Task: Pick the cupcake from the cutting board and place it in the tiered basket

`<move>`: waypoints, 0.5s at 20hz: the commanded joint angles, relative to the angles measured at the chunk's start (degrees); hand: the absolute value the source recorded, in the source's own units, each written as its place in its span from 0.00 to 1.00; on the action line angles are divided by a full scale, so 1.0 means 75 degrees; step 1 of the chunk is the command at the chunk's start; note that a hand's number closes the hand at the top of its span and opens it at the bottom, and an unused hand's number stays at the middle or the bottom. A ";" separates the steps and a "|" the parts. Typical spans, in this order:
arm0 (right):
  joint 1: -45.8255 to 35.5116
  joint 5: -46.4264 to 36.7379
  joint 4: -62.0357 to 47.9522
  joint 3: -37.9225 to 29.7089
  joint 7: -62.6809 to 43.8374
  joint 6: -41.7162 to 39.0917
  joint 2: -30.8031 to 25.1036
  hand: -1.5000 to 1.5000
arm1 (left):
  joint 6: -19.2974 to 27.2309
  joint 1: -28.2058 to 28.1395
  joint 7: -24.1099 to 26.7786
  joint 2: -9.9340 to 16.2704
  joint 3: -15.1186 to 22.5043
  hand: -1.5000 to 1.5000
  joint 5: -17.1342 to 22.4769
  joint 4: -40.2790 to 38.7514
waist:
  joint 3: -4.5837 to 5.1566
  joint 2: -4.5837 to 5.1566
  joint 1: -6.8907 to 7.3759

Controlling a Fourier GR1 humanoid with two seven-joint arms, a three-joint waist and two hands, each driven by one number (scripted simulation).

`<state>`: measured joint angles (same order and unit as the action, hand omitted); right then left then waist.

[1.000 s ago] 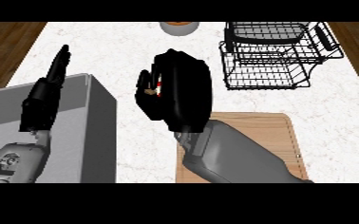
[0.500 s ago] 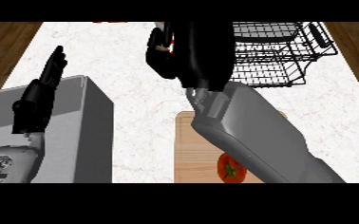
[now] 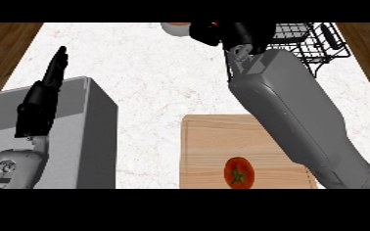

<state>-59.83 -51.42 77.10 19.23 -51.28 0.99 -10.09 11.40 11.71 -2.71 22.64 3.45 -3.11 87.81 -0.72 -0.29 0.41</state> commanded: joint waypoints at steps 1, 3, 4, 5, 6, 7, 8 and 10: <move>-0.0008 -0.0656 -0.0841 0.0089 0.0432 0.0099 -0.0591 1.00 | -0.0059 -0.0475 0.0113 -0.0211 0.0015 0.50 0.0067 -0.0639 | 0.0108 0.0108 0.0040; -0.0068 -0.0750 -0.1105 0.0063 0.0491 -0.0320 -0.0988 1.00 | -0.0065 -0.0525 -0.0037 -0.0146 -0.0019 0.50 0.0088 -0.0539 | 0.0106 0.0087 0.0031; -0.0240 -0.0891 -0.1304 0.0068 0.0514 -0.0497 -0.1203 1.00 | -0.0215 -0.0514 -0.0167 0.0028 -0.0079 0.50 0.0146 -0.0497 | 0.0106 0.0085 0.0060; 0.0041 -0.1065 -0.1372 0.0222 0.0494 -0.0381 -0.1159 1.00 | -0.0217 -0.0525 -0.0255 -0.0103 0.0051 0.50 0.0141 -0.0323 | 0.0101 0.0070 0.0040; -0.0437 -0.1025 -0.1603 0.0009 0.0549 -0.0449 -0.1167 1.00 | -0.0011 -0.0606 0.0011 -0.0365 0.0243 0.50 -0.0097 -0.0571 | 0.0106 0.0090 0.0059; -0.0193 -0.0860 -0.1639 -0.0289 0.1089 -0.0211 -0.1622 1.00 | -0.0018 -0.0521 -0.0126 -0.0248 0.0080 0.50 -0.0048 -0.0453 | 0.0098 0.0084 0.0029; -0.0310 -0.0859 -0.1961 -0.0339 0.1226 -0.0141 -0.1549 1.00 | 0.0018 -0.0382 -0.0074 -0.0239 -0.0018 0.50 -0.0068 -0.0651 | 0.0100 0.0104 0.0052; -0.0076 -0.0861 -0.1908 -0.0346 0.1435 -0.0130 -0.1660 1.00 | -0.0044 -0.0400 -0.0315 -0.0248 0.0040 0.50 -0.0033 -0.0492 | 0.0095 0.0075 0.0018</move>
<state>-61.22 -57.47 65.53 17.82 -44.20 -0.67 -20.05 11.29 11.67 -1.74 22.15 3.16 -3.40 87.58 -0.78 -0.21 0.56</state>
